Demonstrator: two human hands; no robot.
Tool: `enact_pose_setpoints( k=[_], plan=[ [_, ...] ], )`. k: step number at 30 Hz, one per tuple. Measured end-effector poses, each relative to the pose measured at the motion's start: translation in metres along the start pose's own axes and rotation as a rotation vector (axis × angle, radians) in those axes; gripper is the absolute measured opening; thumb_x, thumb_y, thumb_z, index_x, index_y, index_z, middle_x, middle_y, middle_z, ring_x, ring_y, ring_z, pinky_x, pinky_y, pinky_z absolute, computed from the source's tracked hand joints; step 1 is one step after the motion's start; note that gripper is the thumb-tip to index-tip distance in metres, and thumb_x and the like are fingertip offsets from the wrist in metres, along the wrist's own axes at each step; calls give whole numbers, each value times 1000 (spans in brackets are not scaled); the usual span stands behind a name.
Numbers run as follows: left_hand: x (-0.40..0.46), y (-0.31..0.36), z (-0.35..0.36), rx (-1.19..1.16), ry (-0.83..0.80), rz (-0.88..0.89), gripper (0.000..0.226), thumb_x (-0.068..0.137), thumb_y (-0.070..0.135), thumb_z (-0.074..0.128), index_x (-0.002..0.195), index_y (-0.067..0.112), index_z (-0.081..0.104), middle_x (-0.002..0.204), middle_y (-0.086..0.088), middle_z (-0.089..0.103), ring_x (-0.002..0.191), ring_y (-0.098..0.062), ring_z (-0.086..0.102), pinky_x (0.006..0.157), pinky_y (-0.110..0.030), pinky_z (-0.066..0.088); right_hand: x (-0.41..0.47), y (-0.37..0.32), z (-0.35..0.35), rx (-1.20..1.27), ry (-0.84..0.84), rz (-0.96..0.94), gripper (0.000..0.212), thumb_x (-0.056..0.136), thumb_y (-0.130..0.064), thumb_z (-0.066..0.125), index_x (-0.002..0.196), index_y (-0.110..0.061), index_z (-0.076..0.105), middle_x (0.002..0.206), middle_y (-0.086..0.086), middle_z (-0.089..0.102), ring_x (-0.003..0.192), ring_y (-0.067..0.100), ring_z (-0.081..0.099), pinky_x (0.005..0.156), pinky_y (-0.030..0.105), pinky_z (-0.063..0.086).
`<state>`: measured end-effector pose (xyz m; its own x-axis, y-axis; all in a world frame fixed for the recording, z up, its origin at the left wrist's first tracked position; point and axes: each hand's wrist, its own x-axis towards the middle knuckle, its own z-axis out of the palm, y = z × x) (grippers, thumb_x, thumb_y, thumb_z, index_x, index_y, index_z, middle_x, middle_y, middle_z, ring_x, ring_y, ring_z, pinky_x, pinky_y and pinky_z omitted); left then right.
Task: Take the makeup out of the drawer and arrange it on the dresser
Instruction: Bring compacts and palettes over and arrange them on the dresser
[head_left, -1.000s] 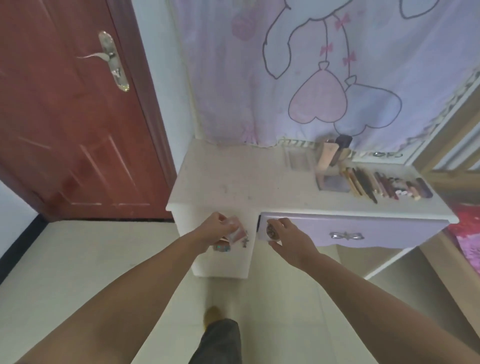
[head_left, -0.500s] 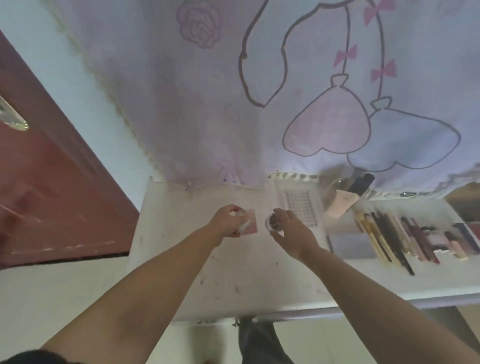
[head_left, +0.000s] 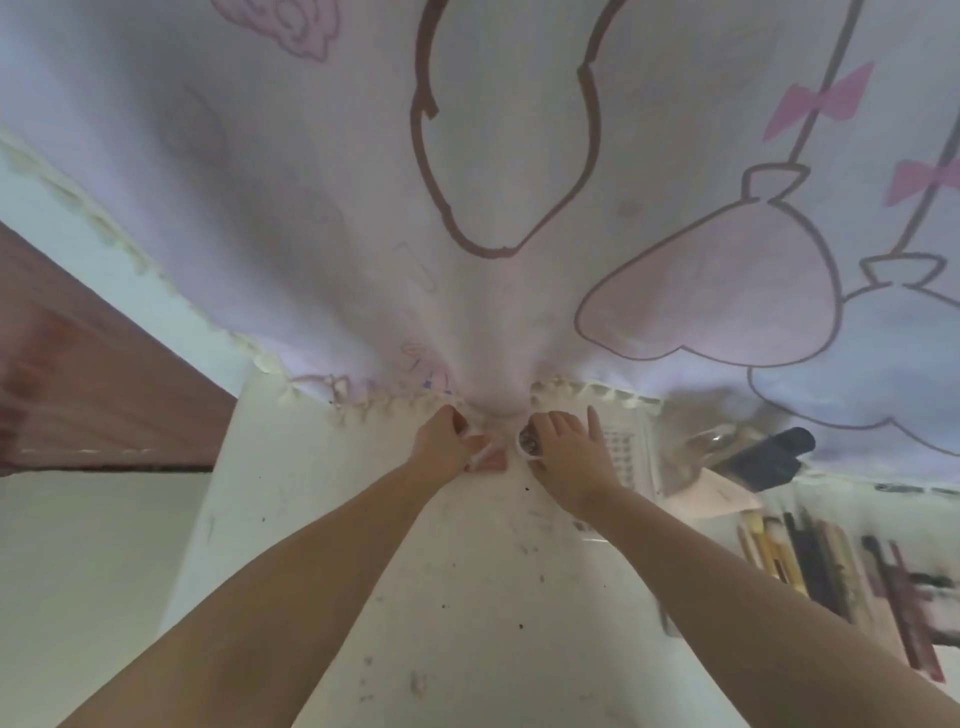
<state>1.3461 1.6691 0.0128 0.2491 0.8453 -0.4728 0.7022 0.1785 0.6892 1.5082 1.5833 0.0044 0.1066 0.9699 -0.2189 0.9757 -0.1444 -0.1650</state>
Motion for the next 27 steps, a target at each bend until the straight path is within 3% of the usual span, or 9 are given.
enact_pose_setpoints(
  k=[4,7,10,15,18,20,23,27],
  plan=[
    [2,-1,-1,-51,-11,14,21,83,18,70,87,9,51,84,-9,54,70,-22,54,73,-35,50,-12,-6,-1,40,62,12,53,93,-31,48,141,-15,28,154,5,23,145,20,12,119,45,-2],
    [5,-1,-10,-226,-25,9,14,87,12,64,98,3,62,76,-7,57,52,-14,53,56,-25,47,-40,-23,3,96,165,-58,46,93,-24,48,137,-14,39,151,6,31,141,22,24,119,41,9],
    [12,-8,-26,-274,-17,17,19,91,11,60,105,-1,64,69,-6,57,46,-9,52,57,-25,42,-73,-49,22,192,127,-143,42,88,-17,53,129,-9,51,144,10,42,132,26,41,110,37,31],
    [29,-20,-43,-123,30,34,17,91,13,59,104,5,68,85,-9,62,58,-11,52,54,-21,42,-91,-71,48,151,157,-131,41,65,-16,79,104,-11,67,122,11,63,114,26,61,96,45,48],
    [34,-23,-39,39,16,88,18,90,15,58,103,10,69,100,-12,68,81,-26,64,71,-24,50,-90,-68,58,143,210,-121,40,69,-16,76,107,-11,66,126,10,61,118,25,58,99,48,45],
    [33,-22,-34,205,42,132,23,90,19,55,106,14,70,110,-10,68,100,-29,62,82,-30,48,-90,-65,63,113,227,-144,34,77,-18,65,111,-11,65,129,10,59,121,25,56,102,48,41],
    [31,-21,-30,401,80,200,26,90,23,52,110,16,67,117,-14,58,109,-31,52,89,-34,45,-90,-62,64,74,196,-160,36,84,-24,47,113,-11,64,131,10,57,122,25,55,103,47,41],
    [26,-24,-39,480,73,203,31,90,22,54,119,14,60,121,-15,48,113,-33,47,95,-35,39,-90,-63,54,89,107,-150,38,74,-19,71,111,-11,66,129,11,59,120,26,57,99,46,46]
  ],
)
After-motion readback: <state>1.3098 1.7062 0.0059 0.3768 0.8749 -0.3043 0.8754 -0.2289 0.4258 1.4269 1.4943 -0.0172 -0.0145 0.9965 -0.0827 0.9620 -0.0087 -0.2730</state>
